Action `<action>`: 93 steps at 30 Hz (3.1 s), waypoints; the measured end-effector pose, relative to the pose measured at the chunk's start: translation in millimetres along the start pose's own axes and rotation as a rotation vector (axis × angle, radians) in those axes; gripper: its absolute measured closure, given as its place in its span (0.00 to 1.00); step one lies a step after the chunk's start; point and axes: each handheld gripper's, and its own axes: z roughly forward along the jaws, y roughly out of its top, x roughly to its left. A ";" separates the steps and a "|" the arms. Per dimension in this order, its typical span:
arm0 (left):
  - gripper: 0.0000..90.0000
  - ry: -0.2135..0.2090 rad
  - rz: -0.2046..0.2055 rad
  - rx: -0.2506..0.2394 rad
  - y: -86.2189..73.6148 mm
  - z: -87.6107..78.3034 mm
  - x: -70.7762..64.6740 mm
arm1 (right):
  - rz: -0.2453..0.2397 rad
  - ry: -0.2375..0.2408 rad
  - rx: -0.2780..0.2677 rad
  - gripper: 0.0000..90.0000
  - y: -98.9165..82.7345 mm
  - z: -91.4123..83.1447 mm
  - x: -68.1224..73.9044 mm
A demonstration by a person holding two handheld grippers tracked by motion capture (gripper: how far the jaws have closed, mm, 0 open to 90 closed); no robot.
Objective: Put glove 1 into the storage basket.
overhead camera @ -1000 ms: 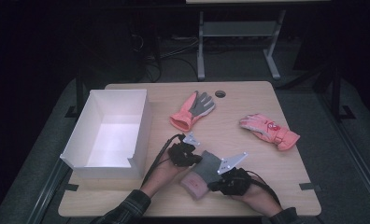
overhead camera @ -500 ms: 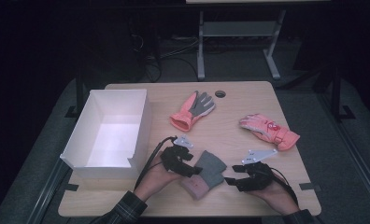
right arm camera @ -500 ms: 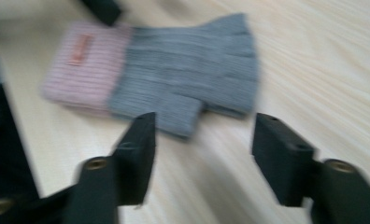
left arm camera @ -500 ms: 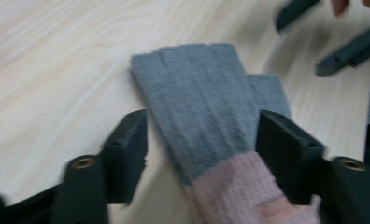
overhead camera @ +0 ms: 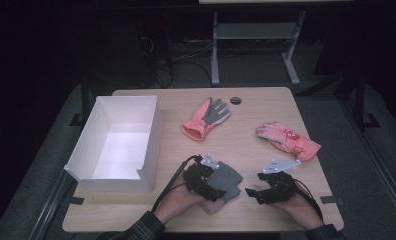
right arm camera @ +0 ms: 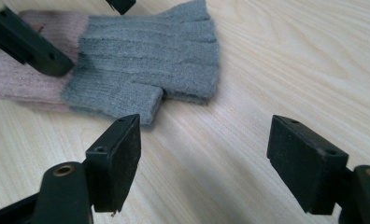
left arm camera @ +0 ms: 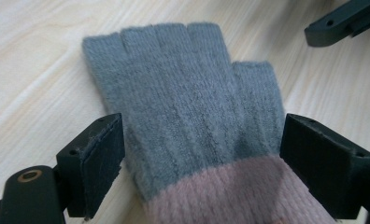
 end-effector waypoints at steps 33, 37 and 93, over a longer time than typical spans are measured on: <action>0.73 -0.100 0.037 0.060 1.8 8.3 3.1 | 0.012 -0.024 -0.023 0.26 0.6 -0.3 -2.2; 0.74 -0.103 0.042 0.060 1.7 7.9 3.8 | 0.022 -0.027 -0.026 0.26 0.7 -1.2 -2.2; 0.77 0.048 -0.092 -0.112 43.5 -159.1 65.1 | 0.056 -0.051 -0.061 0.15 0.8 -2.7 -5.8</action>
